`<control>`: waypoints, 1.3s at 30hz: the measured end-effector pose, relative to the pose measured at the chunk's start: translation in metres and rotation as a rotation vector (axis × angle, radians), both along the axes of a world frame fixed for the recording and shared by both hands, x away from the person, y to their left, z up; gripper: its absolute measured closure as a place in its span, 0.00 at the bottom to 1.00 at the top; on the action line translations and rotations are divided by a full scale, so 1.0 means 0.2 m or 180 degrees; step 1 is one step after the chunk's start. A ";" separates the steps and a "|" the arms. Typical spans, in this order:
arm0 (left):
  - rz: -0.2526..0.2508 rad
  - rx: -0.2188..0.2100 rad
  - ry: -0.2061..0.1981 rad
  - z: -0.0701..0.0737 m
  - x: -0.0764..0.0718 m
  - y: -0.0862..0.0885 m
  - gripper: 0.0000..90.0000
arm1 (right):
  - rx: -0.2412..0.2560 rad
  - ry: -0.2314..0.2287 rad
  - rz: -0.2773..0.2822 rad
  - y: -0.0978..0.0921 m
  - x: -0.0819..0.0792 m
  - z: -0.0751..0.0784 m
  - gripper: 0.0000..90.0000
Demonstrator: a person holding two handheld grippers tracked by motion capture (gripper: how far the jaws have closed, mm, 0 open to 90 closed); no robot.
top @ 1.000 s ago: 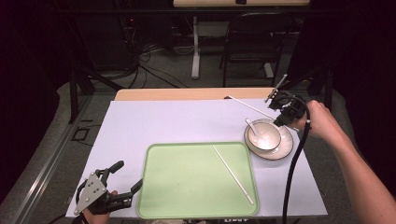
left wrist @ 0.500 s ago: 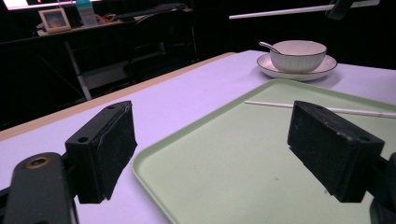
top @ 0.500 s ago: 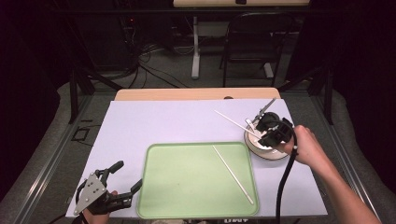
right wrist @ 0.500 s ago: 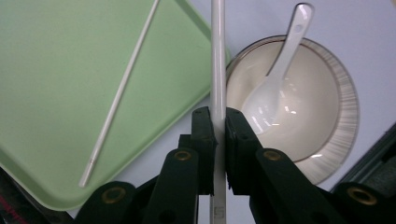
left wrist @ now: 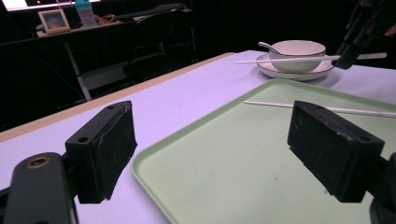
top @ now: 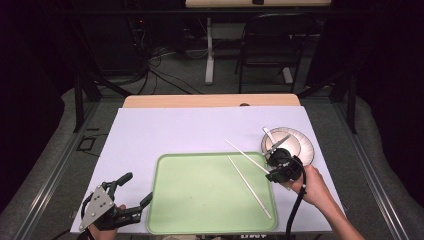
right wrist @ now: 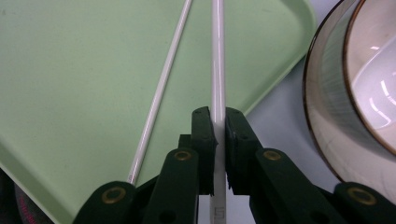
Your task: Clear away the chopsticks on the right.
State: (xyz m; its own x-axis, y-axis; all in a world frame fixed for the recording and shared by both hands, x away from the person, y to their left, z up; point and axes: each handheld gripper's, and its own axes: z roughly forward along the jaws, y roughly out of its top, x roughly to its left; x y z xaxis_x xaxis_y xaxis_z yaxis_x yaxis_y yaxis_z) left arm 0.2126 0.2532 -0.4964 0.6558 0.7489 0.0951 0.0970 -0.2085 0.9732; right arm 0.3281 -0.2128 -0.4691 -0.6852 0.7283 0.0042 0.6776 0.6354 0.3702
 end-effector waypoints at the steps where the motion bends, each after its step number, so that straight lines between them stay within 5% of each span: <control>1: 0.0005 0.0002 0.0005 0.00 0.00 0.00 0.17 | 0.0009 0.0005 -0.0028 0.00 -0.01 -0.02 0.93; 3: 0.0009 0.0004 0.0012 0.00 0.00 0.00 0.17 | 0.0080 0.0080 -0.0082 0.01 -0.02 -0.05 0.93; 9: -0.0003 0.0002 0.0003 0.00 0.00 0.00 0.17 | -0.0049 0.0246 -0.0203 0.03 -0.08 -0.13 0.93; 10: -0.0003 0.0003 0.0001 0.00 0.00 0.00 0.17 | 0.0045 0.0225 -0.0265 0.04 -0.09 -0.16 0.93; 15: -0.0006 0.0000 -0.0003 0.00 0.00 0.00 0.17 | 0.0018 0.0276 -0.0425 0.04 -0.12 -0.24 0.93; 16: -0.0008 -0.0001 -0.0003 0.00 0.00 0.00 0.17 | -0.0086 0.0365 -0.0427 0.04 -0.12 -0.23 0.93; 17: -0.0005 0.0003 0.0000 0.00 0.00 0.00 0.17 | 0.0023 0.0222 -0.0477 0.05 -0.12 -0.26 0.93; 24: -0.0008 0.0002 0.0001 0.00 0.00 0.00 0.17 | 0.0026 0.0347 -0.0596 0.08 -0.10 -0.27 0.93; 25: -0.0009 0.0001 -0.0007 0.00 0.00 0.00 0.17 | 0.0153 0.0252 -0.0618 0.09 -0.10 -0.30 0.93; 27: -0.0006 -0.0001 -0.0002 0.00 0.00 0.00 0.17 | -0.0014 0.0364 -0.0599 0.10 -0.10 -0.27 0.92; 32: -0.0014 0.0012 -0.0003 0.00 0.00 -0.01 0.17 | 0.0235 0.0191 -0.0673 0.13 -0.11 -0.30 0.91; 39: -0.0010 0.0005 -0.0011 0.00 -0.01 0.00 0.17 | 0.0172 0.0236 -0.0611 0.13 -0.11 -0.29 0.79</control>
State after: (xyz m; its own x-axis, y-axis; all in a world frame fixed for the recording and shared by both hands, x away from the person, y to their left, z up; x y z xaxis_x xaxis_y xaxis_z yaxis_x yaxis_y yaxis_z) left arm 0.2116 0.2529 -0.4960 0.6579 0.7466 0.0986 0.0929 -0.2103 0.9732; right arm 0.3060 -0.1871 -0.5274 -0.5303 0.8428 0.0920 0.8110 0.4726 0.3450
